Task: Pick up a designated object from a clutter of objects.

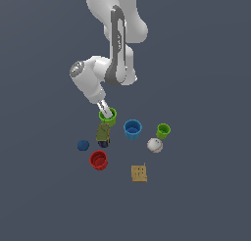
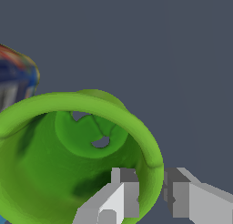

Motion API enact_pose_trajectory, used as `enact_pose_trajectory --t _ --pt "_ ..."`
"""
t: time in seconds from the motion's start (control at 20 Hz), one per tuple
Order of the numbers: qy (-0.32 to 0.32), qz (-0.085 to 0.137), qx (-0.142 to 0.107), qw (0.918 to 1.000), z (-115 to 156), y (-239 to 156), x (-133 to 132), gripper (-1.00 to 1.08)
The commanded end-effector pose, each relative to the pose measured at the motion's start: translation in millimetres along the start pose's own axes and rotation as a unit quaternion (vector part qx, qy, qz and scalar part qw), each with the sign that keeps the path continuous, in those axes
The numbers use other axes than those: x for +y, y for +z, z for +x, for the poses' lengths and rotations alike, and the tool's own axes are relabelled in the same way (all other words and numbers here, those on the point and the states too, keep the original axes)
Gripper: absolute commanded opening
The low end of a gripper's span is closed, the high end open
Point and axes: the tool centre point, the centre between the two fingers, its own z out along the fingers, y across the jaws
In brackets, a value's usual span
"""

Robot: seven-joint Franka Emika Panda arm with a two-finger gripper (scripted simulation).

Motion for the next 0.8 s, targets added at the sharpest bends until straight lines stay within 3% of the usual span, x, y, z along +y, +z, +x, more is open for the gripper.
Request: enact_pose_trajectory --t 0.0,0.75 --pt "0.000 0.000 0.000 1.0000 0.1 0.3 -0.2 -1.00" --pt "0.000 0.000 0.000 1.0000 -0.2 -11.7 -0.9 -1.00"
